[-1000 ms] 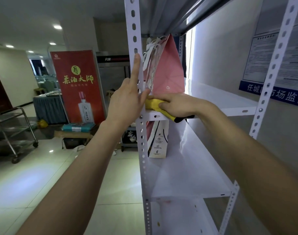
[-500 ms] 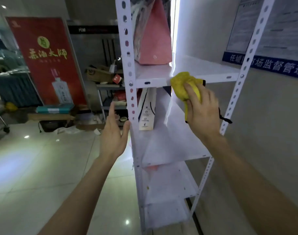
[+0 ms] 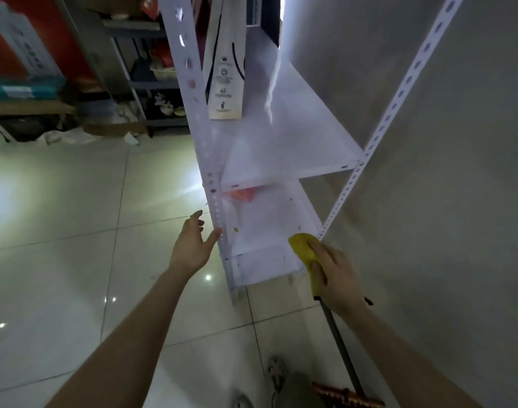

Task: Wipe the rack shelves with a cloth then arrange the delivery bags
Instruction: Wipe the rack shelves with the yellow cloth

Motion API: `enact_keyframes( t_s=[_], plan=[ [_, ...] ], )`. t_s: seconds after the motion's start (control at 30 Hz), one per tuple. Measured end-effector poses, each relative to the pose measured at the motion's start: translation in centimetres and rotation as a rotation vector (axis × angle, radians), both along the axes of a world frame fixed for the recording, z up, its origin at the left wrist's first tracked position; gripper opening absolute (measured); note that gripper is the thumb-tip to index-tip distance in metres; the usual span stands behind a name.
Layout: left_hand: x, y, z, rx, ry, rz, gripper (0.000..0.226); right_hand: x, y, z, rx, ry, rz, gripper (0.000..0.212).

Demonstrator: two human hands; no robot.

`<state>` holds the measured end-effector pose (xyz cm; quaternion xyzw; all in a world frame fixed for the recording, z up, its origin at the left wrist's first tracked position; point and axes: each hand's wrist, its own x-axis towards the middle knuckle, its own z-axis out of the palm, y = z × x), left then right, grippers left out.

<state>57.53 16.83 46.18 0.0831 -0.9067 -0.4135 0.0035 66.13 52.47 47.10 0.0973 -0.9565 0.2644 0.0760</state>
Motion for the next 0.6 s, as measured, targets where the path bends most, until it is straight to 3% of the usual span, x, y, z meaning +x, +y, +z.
enact_keyframes(
  t_s=[0.3,0.43,0.6],
  plan=[
    [0.1,2.2,-5.8,0.02,-0.151,0.004,0.076,-2.6,-1.2,-5.0,0.023,-0.13,0.055,0.052],
    [-0.5,3.0,-6.7,0.048,-0.109,0.038,0.071,-7.0,-2.4,-7.0,0.047,-0.177,0.17,0.049],
    [-1.9,3.3,-7.7,0.078,-0.035,0.155,0.049,-12.1,-3.2,-10.9,0.048,-0.279,0.202,0.049]
  ],
)
